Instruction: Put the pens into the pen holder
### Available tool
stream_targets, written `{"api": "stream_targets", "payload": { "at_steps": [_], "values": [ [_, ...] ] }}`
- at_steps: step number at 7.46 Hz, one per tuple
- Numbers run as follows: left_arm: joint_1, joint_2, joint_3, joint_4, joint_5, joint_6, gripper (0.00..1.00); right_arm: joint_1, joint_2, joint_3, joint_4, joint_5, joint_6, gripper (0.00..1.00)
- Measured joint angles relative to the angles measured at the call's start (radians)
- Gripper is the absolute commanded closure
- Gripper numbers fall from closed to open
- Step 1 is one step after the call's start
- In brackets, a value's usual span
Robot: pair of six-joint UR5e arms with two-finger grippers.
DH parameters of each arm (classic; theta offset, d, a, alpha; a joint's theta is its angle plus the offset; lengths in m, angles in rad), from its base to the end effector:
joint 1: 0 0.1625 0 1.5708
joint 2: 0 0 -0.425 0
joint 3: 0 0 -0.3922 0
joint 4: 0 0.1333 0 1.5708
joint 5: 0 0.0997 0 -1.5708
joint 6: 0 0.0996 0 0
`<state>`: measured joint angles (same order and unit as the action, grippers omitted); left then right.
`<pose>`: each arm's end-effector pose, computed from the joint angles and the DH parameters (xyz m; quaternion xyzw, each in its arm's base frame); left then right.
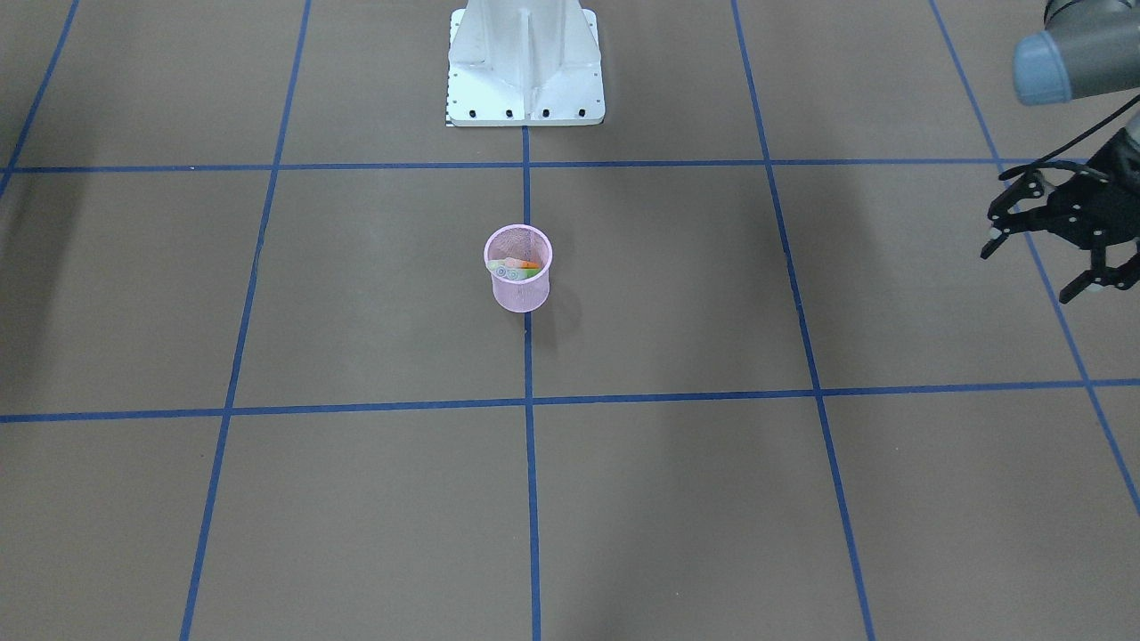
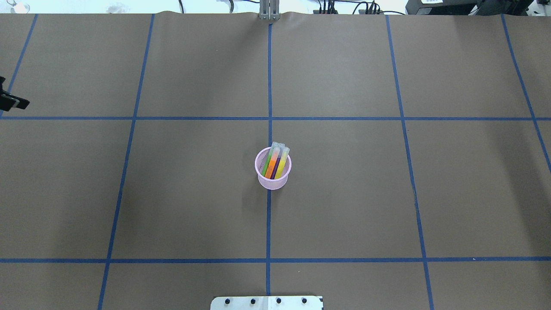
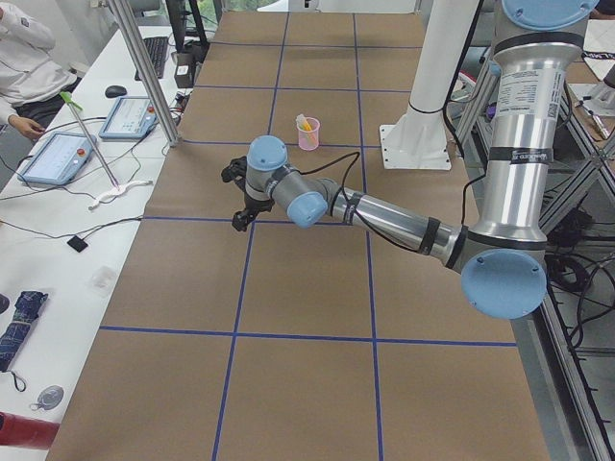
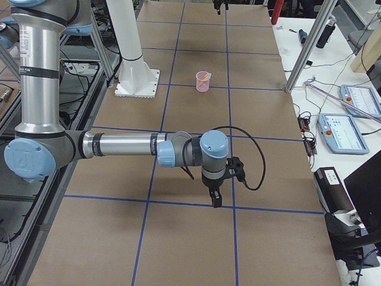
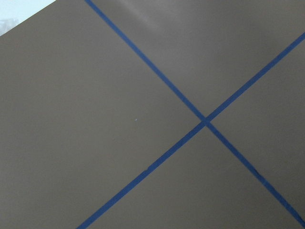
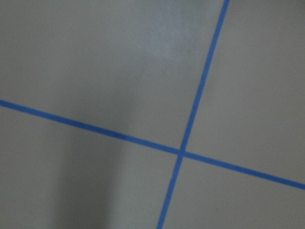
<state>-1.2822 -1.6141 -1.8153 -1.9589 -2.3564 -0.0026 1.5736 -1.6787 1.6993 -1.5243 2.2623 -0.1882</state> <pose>0.0867 -0.5128 0.4683 0.2507 0.4017 0.2498 0.8446 0.0711 -0.4508 0.6468 0.0637 -0.3342 -0.0984 0.9352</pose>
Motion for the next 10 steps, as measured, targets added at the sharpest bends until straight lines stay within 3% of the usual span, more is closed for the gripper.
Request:
{"api": "stream_targets", "payload": {
  "at_steps": [2, 6, 10],
  "values": [
    [-0.117, 0.010, 0.000, 0.189, -0.066, 0.130, 0.00, 0.018, -0.043, -0.004, 0.000, 0.001, -0.007, 0.00],
    [-0.217, 0.078, 0.027, 0.351, 0.085, 0.232, 0.00, 0.020, -0.057, -0.011, -0.002, 0.030, -0.008, 0.00],
    [-0.244, 0.175, 0.026, 0.447, 0.100, 0.217, 0.00, 0.020, -0.041, -0.008, 0.001, 0.057, -0.006, 0.00]
  ]
}}
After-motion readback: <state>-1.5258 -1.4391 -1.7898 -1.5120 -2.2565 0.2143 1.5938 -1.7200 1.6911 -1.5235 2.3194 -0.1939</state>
